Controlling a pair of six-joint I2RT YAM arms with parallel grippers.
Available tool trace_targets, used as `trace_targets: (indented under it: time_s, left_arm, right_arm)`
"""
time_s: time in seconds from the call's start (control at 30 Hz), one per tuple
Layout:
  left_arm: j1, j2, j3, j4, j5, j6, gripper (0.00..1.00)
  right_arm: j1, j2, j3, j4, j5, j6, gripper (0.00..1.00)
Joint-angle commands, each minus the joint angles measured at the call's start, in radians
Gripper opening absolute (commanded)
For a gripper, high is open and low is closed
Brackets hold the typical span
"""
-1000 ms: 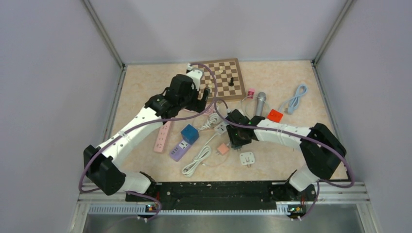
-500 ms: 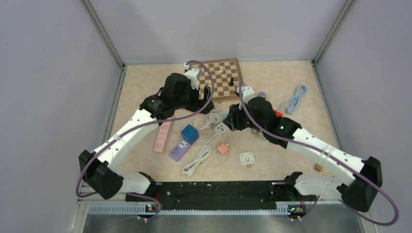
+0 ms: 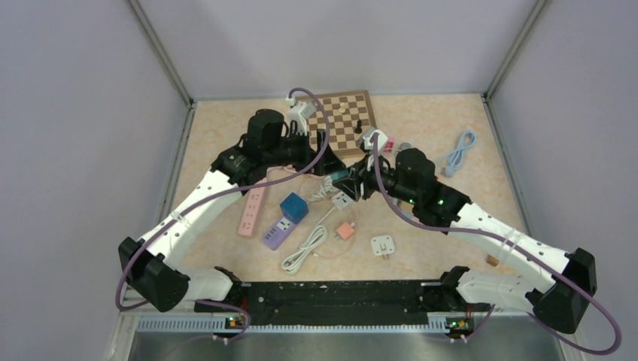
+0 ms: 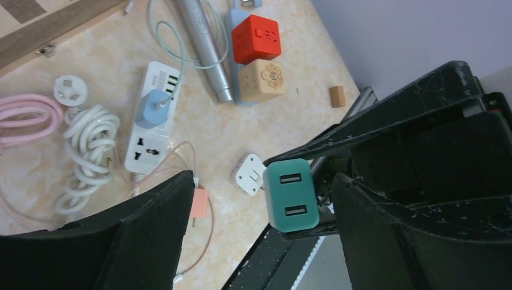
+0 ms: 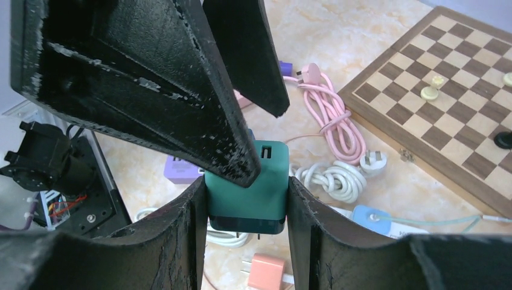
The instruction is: Insert the plug
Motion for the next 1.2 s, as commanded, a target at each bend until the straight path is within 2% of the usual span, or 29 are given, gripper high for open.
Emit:
trace_targets:
  time_s: [0.0,0.23,0.33,0.4,0.43,0.47,0.5,0.57,0.67,0.7,0.87,1.0,1.17]
  left_arm:
    - [0.007,-0.023,0.006,0.033,0.146,-0.032,0.84]
    - [0.008,0.002,0.013,-0.014,0.219,-0.012,0.59]
    - [0.008,0.022,0.029,-0.039,0.227,0.003,0.45]
    - [0.009,0.034,0.044,-0.052,0.241,0.014,0.31]
    - [0.009,0.041,0.049,-0.055,0.25,0.02,0.21]
    - [0.009,0.043,0.052,-0.057,0.255,0.026,0.06]
    - [0.009,0.043,0.055,-0.065,0.25,0.035,0.0]
    - [0.009,0.037,0.051,-0.074,0.217,0.079,0.0]
    - [0.009,0.009,0.034,-0.101,0.091,0.197,0.0]
    - [0.01,-0.005,0.022,-0.107,0.037,0.238,0.0]
    - [0.025,-0.091,-0.097,-0.105,-0.264,0.417,0.0]
    - [0.027,-0.144,-0.218,-0.092,-0.354,0.566,0.0]
    - [0.035,-0.15,-0.265,-0.121,-0.447,0.576,0.0]
  right_arm:
    - [0.009,0.013,0.013,0.098,-0.052,-0.071,0.38]
    - [0.008,0.026,0.012,0.112,-0.048,-0.082,0.38]
    - [0.008,0.028,0.008,0.123,-0.057,-0.068,0.38]
    - [0.008,0.03,0.01,0.123,-0.057,-0.061,0.38]
    - [0.008,0.032,0.012,0.121,-0.055,-0.056,0.39]
    - [0.009,0.035,0.014,0.12,-0.054,-0.051,0.39]
    - [0.008,0.036,0.016,0.117,-0.05,-0.044,0.42]
    - [0.008,0.04,0.019,0.11,-0.042,-0.026,0.56]
    - [0.008,0.033,0.009,0.097,0.005,0.007,0.96]
    - [0.007,0.025,0.001,0.094,0.02,0.013,0.98]
    - [0.008,-0.042,-0.057,0.084,0.084,0.067,0.99]
    - [0.007,-0.094,-0.109,0.076,0.138,0.131,0.99]
    - [0.007,-0.099,-0.143,0.022,0.171,0.204,0.99]
